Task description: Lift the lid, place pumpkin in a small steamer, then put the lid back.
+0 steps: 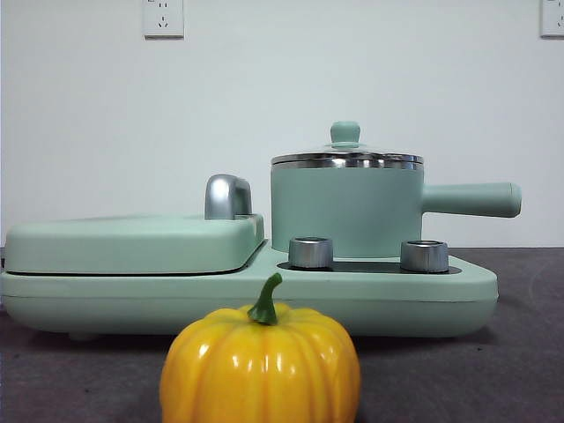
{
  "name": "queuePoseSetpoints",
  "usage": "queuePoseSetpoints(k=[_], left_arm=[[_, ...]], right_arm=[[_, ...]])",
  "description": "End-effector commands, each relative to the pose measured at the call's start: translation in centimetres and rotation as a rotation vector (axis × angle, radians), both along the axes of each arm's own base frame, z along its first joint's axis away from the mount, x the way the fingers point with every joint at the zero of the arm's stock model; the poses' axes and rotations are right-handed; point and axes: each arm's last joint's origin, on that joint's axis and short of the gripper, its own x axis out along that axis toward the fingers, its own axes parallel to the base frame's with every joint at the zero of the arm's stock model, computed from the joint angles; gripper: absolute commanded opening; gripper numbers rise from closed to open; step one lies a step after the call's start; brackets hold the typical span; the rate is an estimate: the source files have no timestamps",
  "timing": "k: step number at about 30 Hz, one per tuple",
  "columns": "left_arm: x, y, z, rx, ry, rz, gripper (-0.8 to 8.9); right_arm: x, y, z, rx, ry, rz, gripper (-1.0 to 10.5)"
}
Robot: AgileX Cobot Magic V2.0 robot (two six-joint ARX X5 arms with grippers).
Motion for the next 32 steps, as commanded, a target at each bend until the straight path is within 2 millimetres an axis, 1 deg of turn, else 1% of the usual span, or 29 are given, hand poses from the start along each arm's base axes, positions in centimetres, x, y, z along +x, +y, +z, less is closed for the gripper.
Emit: queuePoseSetpoints(k=[1, 3, 4, 5, 6, 7, 8, 10, 11, 13, 16, 21, 27, 30, 32], left_arm=[[0.0, -0.1, 0.6, 0.006, -0.035, -0.013, 0.95], [0.0, -0.1, 0.6, 0.006, -0.033, -0.013, 2.42], [0.0, -0.1, 0.6, 0.006, -0.033, -0.013, 3.42], [0.0, -0.1, 0.6, 0.005, -0.033, -0.013, 4.34], [0.0, -0.1, 0.6, 0.005, -0.033, -0.013, 4.96], [0.0, -0.1, 0.6, 0.004, -0.032, -0.012, 5.50], [0.0, -0.1, 0.6, -0.001, -0.026, -0.010, 5.79], [0.1, -0.1, 0.7, -0.013, -0.018, -0.004, 5.87], [0.2, -0.1, 0.7, -0.014, -0.019, -0.006, 5.87], [0.4, -0.4, 0.7, -0.014, -0.018, -0.019, 5.87], [1.0, -1.0, 0.9, -0.011, -0.009, -0.047, 5.87], [3.2, -2.8, 1.7, 0.001, 0.028, -0.104, 5.87], [6.7, -6.0, 2.8, 0.053, 0.033, -0.203, 5.82], [8.6, -8.1, 3.1, 0.089, 0.035, -0.252, 5.23], [9.9, -9.6, 3.3, 0.120, 0.037, -0.281, 5.18]], right_arm=[[0.0, 0.0, 0.4, -0.009, -0.024, 0.005, 0.1], [0.0, 0.0, 0.4, -0.011, -0.024, 0.000, 0.1], [0.0, 0.0, 0.4, -0.011, -0.024, 0.000, 0.3], [0.0, 0.0, 0.4, -0.011, -0.024, 0.000, 0.8], [0.0, 0.0, 0.4, -0.011, -0.023, 0.000, 1.3], [0.0, 0.0, 0.4, -0.011, -0.023, 0.000, 2.1], [0.0, 0.0, 0.4, -0.011, -0.023, 0.000, 2.9], [0.0, 0.0, 0.4, -0.011, -0.023, 0.000, 4.1], [0.0, 0.0, 0.4, -0.011, -0.024, 0.000, 4.6], [0.0, 0.0, 0.4, -0.011, -0.024, 0.000, 4.9], [0.0, 0.0, 0.4, -0.010, -0.024, 0.002, 4.9], [0.0, 0.0, 0.4, -0.007, -0.025, 0.008, 4.9], [0.0, 0.0, 0.4, -0.003, -0.021, 0.006, 4.9], [0.0, 0.0, 0.4, 0.002, -0.018, 0.004, 4.9], [0.0, 0.0, 0.4, 0.002, -0.018, 0.004, 4.9]])
